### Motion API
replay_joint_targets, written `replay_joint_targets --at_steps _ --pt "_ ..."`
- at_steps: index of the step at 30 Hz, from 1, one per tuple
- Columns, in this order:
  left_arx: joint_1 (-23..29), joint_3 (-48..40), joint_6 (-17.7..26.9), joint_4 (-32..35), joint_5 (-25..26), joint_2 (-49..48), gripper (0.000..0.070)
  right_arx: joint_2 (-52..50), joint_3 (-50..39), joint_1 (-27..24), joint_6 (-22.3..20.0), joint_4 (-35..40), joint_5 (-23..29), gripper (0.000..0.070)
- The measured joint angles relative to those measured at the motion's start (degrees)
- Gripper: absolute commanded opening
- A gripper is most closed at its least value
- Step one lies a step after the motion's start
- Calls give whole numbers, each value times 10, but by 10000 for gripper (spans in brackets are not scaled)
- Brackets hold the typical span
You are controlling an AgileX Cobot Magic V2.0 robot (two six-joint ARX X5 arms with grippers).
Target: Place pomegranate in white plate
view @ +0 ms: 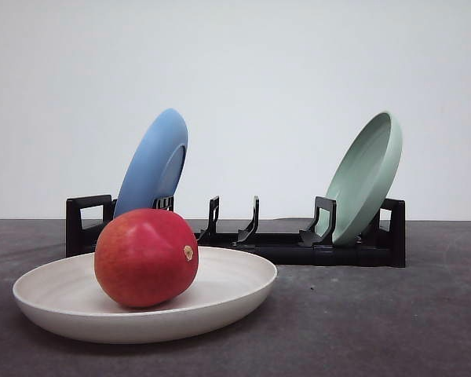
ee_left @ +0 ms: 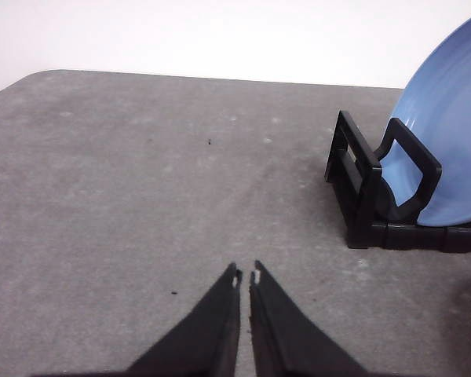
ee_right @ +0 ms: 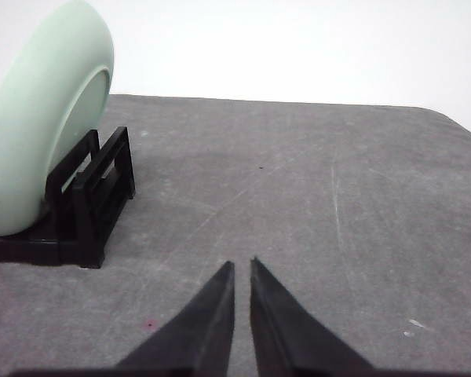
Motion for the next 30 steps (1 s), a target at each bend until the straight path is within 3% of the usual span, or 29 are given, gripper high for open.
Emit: replay_joint_targets --at_steps 30 --pt "0 0 0 0 0 0 0 0 0 0 0 0 0 32"
